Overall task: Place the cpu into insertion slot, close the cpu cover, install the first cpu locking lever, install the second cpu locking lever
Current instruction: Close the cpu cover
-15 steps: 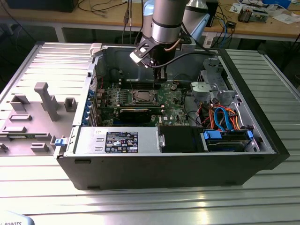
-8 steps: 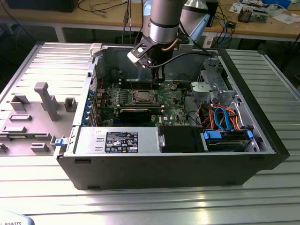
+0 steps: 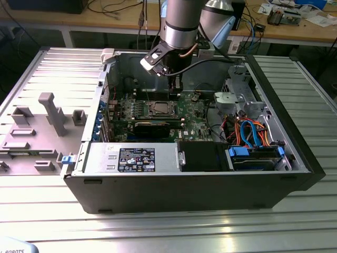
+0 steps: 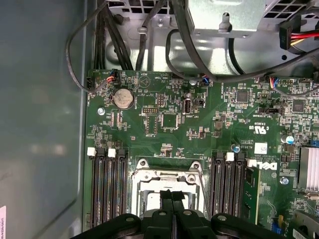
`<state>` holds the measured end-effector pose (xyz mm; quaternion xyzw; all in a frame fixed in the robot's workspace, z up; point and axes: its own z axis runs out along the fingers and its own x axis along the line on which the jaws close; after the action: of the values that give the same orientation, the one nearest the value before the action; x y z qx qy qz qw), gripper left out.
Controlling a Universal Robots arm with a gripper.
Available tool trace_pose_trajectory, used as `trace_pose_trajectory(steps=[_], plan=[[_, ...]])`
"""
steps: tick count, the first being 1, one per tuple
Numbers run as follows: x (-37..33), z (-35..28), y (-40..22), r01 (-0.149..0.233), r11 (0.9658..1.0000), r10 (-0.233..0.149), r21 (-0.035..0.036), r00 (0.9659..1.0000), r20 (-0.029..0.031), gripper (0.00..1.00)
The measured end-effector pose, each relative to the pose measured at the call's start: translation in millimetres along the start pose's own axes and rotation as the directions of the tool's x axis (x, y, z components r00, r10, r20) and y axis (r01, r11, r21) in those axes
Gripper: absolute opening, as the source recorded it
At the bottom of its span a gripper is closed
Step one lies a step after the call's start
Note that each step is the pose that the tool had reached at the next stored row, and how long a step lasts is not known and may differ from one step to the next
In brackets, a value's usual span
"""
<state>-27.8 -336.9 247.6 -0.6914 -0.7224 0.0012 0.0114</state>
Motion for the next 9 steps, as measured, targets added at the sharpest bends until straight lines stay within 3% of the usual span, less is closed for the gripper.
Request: trace_pose_trajectory(steps=[9], plan=[[0.4,0.2,-8.5,0.0,1.0,0.0,0.0,1.0,-0.0001,0.11]])
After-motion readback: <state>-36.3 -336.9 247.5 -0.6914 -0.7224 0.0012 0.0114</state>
